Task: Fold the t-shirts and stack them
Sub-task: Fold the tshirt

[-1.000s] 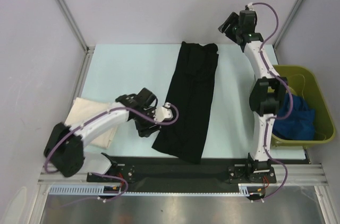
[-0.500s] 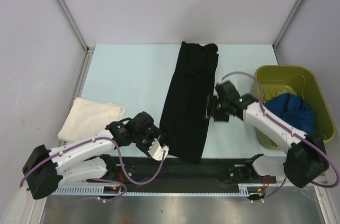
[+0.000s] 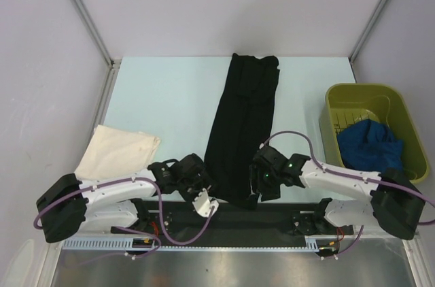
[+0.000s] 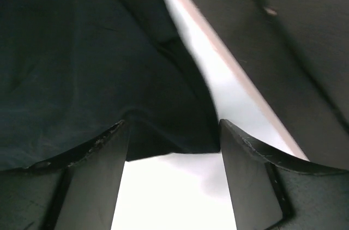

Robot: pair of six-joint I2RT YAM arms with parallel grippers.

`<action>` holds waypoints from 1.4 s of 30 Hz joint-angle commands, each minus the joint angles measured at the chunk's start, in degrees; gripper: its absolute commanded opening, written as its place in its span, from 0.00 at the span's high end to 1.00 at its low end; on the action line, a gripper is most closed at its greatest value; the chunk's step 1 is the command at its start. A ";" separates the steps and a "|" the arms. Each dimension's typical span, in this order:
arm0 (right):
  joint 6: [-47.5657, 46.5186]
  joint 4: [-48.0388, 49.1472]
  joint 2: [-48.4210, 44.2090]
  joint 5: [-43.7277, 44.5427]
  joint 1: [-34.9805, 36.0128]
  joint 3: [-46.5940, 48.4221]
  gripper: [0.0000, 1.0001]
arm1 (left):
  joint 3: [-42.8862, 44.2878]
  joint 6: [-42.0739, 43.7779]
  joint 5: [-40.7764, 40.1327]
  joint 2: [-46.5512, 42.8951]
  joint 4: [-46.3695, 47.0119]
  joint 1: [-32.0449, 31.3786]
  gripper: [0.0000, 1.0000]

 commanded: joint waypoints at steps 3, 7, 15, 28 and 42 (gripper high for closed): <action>2.17 6.93 5.88 -2.67 0.91 0.46 0.45 | 1.46 -4.30 -2.25 6.01 3.87 -0.43 0.39; 1.46 5.97 6.06 -3.29 0.39 -0.86 0.80 | 2.35 -5.01 -1.74 7.60 1.94 -0.60 0.73; 0.68 0.18 -3.34 -5.31 -5.58 0.98 1.00 | 10.14 -17.09 1.69 6.54 -4.55 -1.13 1.00; -15.76 7.27 9.36 -14.62 -38.10 15.65 1.00 | 44.25 -25.66 3.90 27.35 -12.83 18.64 1.00; -18.22 15.10 34.26 -18.41 -47.25 32.97 1.00 | 71.25 -32.34 -5.42 54.97 -5.54 25.15 1.00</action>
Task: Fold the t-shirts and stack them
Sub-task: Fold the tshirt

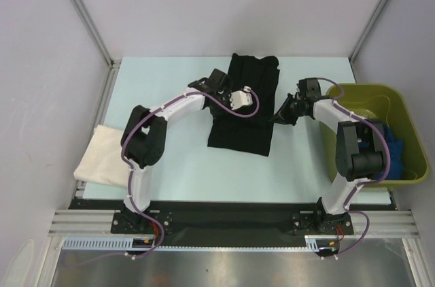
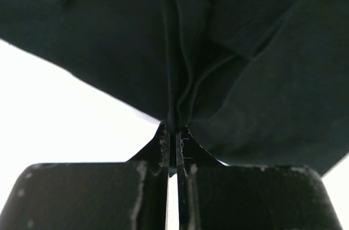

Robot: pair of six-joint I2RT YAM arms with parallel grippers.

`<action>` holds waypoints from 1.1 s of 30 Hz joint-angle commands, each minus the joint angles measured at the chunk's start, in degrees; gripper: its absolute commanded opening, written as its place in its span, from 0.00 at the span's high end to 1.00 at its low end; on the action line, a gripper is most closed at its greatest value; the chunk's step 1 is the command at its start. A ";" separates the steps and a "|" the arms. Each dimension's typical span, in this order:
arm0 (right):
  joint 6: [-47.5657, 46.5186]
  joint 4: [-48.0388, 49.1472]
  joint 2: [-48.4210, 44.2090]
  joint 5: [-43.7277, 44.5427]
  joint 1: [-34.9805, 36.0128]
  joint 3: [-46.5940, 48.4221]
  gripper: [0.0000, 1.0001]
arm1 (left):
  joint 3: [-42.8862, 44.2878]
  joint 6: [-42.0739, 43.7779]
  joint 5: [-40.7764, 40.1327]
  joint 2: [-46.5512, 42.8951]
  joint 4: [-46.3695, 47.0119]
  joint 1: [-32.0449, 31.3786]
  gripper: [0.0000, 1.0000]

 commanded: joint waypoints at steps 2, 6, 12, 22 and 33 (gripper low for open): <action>-1.44 1.79 4.24 -0.99 -0.89 5.25 1.00 | 6.32 -2.90 -1.84 2.41 4.33 1.48 1.00; -0.82 2.32 5.92 0.42 -1.95 6.57 1.00 | 9.48 -4.57 -3.15 5.31 6.09 1.57 1.00; -1.27 1.61 9.61 2.35 -3.18 9.47 0.69 | 10.72 -4.40 -4.04 8.48 7.32 1.74 0.86; -9.16 -4.01 -0.40 21.75 1.10 16.42 0.42 | 20.83 -17.30 -13.81 7.70 5.75 6.74 0.31; -6.63 -3.11 5.30 12.37 8.86 12.55 0.62 | 7.07 -15.31 8.41 -3.82 -4.54 8.34 0.36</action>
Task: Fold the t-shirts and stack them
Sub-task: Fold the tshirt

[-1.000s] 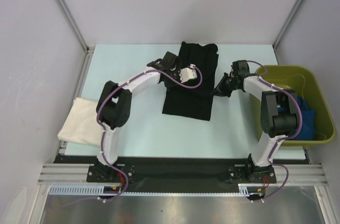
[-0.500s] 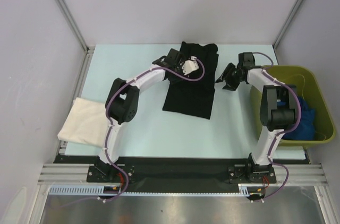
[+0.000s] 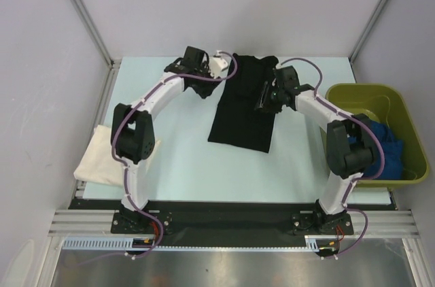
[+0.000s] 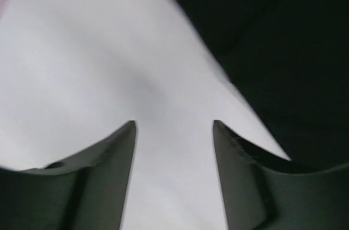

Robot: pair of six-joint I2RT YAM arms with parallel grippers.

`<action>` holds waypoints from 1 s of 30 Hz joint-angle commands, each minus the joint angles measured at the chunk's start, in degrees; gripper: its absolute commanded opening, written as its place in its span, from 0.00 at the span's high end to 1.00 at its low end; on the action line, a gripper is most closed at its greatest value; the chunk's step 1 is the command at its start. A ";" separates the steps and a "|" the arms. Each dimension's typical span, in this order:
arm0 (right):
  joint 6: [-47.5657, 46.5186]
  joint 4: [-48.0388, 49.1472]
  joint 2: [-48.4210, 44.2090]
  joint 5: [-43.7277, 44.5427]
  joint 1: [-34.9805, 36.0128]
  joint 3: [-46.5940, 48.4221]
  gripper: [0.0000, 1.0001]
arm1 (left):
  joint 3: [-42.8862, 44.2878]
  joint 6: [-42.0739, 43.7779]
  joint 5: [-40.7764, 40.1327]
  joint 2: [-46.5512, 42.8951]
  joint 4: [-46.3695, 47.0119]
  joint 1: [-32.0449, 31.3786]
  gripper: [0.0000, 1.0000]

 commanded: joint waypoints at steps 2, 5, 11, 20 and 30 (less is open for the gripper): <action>2.01 -4.82 1.02 0.53 -1.96 -0.48 0.61 | -9.25 7.23 13.19 -8.11 -7.76 -5.00 0.46; 1.83 -9.20 -2.84 1.69 -1.43 -4.16 0.55 | -14.53 10.94 14.77 -9.44 -10.31 -7.47 0.51; 3.24 -10.81 -7.16 -1.13 0.41 -16.90 0.51 | -20.68 19.72 15.83 -11.28 -12.70 -12.56 0.45; 5.88 -4.65 -8.05 -2.27 1.73 -22.99 0.44 | -35.27 24.22 1.61 -13.57 2.77 -16.08 0.36; 8.69 1.77 -5.50 -2.87 2.26 -26.41 0.63 | -40.03 23.79 -3.24 -13.75 11.83 -16.79 0.49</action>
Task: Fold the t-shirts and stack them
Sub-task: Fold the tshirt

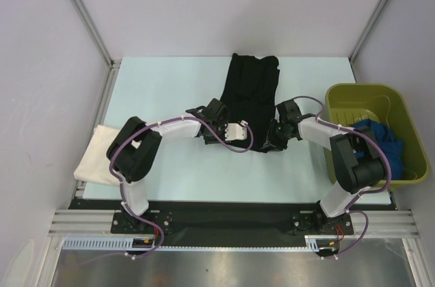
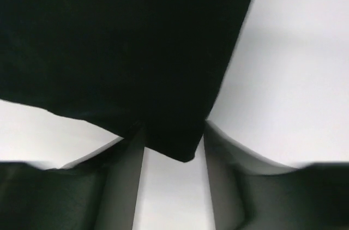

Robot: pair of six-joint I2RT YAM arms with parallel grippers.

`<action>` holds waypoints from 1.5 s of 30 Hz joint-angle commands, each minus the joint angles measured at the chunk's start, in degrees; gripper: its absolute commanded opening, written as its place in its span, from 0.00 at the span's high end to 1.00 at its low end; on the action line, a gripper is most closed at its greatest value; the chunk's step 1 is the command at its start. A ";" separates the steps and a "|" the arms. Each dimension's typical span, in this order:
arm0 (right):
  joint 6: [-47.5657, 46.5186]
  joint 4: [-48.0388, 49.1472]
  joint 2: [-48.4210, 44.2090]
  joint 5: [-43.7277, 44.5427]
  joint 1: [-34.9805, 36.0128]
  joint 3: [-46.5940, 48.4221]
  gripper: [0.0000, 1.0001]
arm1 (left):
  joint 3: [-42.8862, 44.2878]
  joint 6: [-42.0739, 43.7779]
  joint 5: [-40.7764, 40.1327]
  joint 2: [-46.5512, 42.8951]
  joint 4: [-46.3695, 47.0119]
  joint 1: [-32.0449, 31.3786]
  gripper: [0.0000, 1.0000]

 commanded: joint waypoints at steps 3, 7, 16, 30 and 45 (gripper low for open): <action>1.13 2.49 0.23 -0.62 -0.01 -2.04 0.92 | -1.08 0.53 -2.09 0.20 1.65 -0.37 0.88; -1.16 -0.32 -2.93 0.88 0.16 -2.13 1.00 | -0.46 -1.57 -0.42 -0.58 -2.66 -0.72 1.00; -3.00 -13.21 -16.81 -2.19 3.32 -7.49 1.00 | -4.15 -4.83 3.10 -12.00 -15.92 -4.50 1.00; 0.09 -40.06 -31.87 -11.42 10.54 4.80 1.00 | 11.39 -1.58 17.08 -27.22 -52.96 -4.87 1.00; -6.79 -15.98 5.84 -15.12 -14.68 27.65 1.00 | 52.86 -12.65 8.92 12.47 -39.59 12.10 1.00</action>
